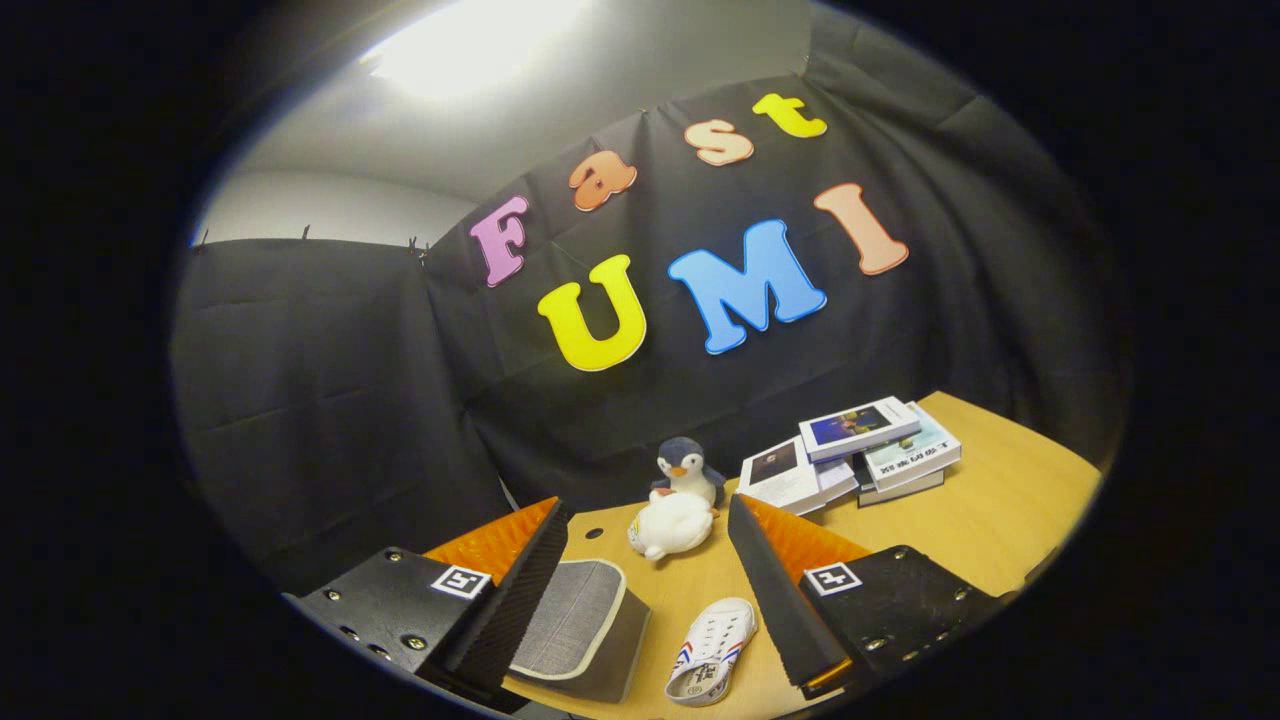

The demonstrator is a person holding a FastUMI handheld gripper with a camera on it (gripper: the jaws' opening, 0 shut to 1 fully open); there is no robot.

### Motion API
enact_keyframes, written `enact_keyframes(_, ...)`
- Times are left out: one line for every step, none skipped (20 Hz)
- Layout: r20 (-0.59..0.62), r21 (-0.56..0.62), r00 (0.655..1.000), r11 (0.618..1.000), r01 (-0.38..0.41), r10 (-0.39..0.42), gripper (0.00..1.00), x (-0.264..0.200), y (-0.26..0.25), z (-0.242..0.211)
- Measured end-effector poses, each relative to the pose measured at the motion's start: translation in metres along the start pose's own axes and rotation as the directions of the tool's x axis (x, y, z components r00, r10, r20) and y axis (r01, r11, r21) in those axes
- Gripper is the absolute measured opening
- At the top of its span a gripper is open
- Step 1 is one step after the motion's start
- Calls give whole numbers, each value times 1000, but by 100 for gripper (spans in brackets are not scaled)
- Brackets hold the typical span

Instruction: Open the storage box then place both shoes into the box .Put the left shoe in first, then the right shoe, with the right side of both shoes facing outward in a uniform manner.

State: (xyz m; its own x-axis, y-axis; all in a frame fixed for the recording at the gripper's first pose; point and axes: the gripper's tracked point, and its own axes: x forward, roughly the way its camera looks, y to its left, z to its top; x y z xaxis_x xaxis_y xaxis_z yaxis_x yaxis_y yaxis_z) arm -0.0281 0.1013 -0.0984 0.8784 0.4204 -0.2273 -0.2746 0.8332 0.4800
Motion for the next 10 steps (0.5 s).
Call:
enact_keyframes(-16, 30, 1000, 1000, -8, 9, 98, 1, 0, -6)
enact_keyframes(-30, 61, 999, 998, -8, 10, 99, 3, -2, -12)
enact_keyframes(-43, 95, 999, 995, -11, 16, 97, 5, -3, -17)
enact_keyframes(-59, 129, 998, 992, -13, 20, 97, 8, -4, -24)
enact_keyframes(-78, 167, 997, 986, -16, 29, 97, 10, -5, -31)
enact_keyframes(-94, 208, 995, 978, -20, 41, 97, 12, -4, -38)
enact_keyframes(-112, 251, 992, 968, -23, 53, 97, 15, -3, -46)
enact_keyframes(-130, 292, 989, 956, -24, 65, 97, 17, -3, -54)
enact_keyframes(-148, 330, 986, 944, -22, 74, 97, 20, -3, -62)
enact_keyframes(-162, 363, 983, 932, -20, 84, 97, 22, -1, -70)
